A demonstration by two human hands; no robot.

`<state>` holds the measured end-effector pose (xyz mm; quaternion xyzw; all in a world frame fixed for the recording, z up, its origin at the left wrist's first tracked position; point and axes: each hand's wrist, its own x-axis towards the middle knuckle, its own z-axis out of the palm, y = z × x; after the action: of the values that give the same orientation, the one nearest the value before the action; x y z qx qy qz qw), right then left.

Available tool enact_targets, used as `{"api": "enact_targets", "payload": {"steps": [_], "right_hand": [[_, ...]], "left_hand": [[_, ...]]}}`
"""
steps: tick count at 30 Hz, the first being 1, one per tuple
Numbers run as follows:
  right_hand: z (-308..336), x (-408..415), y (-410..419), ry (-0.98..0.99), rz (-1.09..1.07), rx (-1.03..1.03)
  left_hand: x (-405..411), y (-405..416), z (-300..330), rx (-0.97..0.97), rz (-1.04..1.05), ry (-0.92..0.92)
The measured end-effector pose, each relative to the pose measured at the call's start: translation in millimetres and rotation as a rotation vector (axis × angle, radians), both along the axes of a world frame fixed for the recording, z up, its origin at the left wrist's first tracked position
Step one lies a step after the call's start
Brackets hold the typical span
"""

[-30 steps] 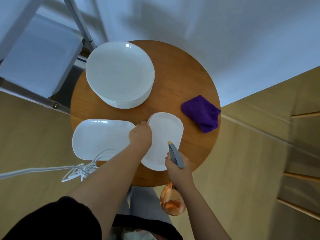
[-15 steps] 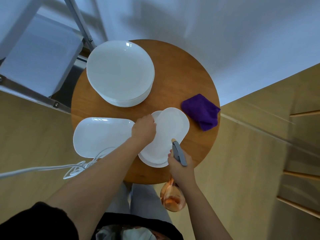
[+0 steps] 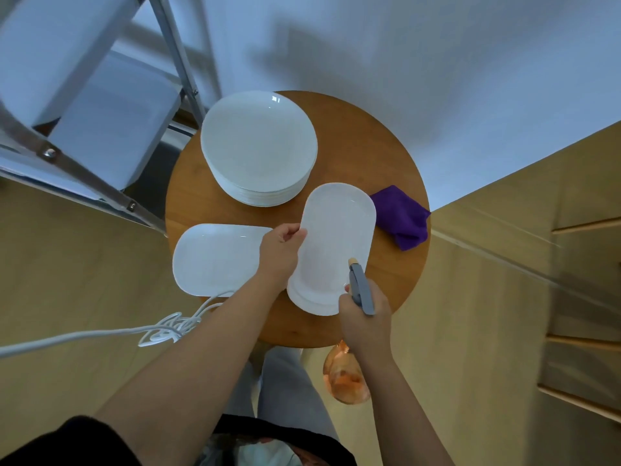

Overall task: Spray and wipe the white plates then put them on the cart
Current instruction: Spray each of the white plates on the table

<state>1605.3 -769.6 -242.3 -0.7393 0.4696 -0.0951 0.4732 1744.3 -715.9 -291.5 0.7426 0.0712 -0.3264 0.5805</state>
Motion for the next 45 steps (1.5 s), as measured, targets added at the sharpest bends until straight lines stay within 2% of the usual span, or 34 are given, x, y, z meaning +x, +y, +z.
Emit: {"api": "enact_targets", "payload": {"steps": [5,9,13,18,31,34,39,45], "right_hand": [[4.0,-5.0,35.2,0.027,0.118,0.019],[3.5,-15.4,56.5,0.037,0.102,0.033],[4.0,-16.6,68.3,-0.024,-0.006,0.019],[6.3,-5.2,75.3,-0.028,0.067,0.013],[-0.3,12.0,94.9,-0.051,-0.003,0.032],[-2.1,13.3,94.0,-0.027,-0.026,0.041],[-4.3,15.7,90.2,0.002,-0.025,0.037],[-5.3,15.1,80.6,0.007,-0.059,0.056]], "left_hand": [[7.9,30.2,13.4,-0.110,0.154,0.121],[13.6,55.8,18.8,-0.173,0.275,0.154],[13.5,81.3,18.5,-0.111,0.338,0.139],[7.7,109.4,10.5,-0.034,0.434,0.171],[-4.9,126.5,-13.2,0.008,0.780,0.574],[-11.2,123.2,-16.0,0.016,0.772,0.651],[-15.9,116.1,-13.0,-0.092,0.697,0.752],[-19.2,120.4,-19.1,0.125,0.404,0.723]]}}
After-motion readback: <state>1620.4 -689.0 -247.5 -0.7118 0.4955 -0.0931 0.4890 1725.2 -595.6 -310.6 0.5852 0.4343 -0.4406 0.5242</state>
